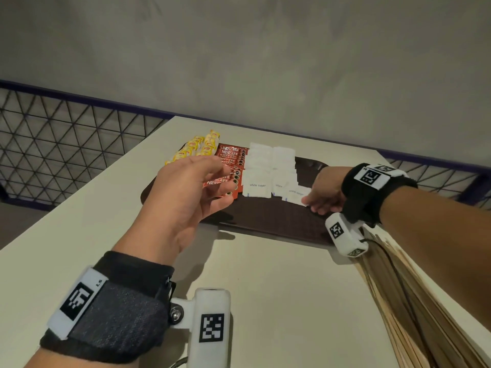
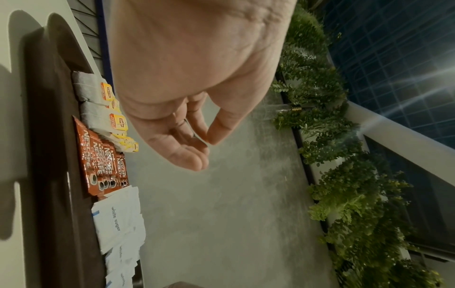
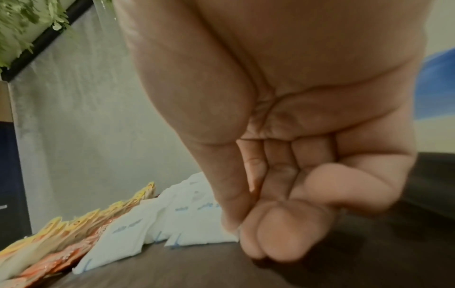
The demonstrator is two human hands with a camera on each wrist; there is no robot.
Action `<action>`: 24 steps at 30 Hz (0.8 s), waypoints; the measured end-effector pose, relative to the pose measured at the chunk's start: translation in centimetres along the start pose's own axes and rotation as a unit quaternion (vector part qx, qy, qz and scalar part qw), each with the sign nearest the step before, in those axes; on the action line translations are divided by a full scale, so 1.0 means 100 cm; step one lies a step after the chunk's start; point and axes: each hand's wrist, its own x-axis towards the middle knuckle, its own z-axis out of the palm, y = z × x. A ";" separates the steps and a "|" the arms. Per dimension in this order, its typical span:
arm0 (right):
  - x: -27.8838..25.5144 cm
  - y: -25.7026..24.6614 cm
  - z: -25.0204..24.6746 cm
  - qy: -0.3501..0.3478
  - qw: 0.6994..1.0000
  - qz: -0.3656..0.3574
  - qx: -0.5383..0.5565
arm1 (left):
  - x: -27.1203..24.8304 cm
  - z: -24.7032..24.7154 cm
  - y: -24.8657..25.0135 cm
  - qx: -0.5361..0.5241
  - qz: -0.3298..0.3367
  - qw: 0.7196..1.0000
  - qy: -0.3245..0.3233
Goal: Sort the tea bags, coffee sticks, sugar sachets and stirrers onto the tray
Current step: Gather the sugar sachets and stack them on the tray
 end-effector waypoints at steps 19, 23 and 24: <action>-0.018 -0.033 0.004 0.123 0.973 -0.112 -0.158 | 0.004 0.000 -0.002 0.012 -0.002 1.000 0.006; -0.019 -0.040 0.015 0.060 0.955 -0.198 -0.211 | 0.002 0.002 0.000 0.010 -0.003 1.000 0.004; -0.018 -0.041 0.018 0.037 0.952 -0.206 -0.223 | 0.002 0.002 0.000 0.010 -0.003 1.000 0.003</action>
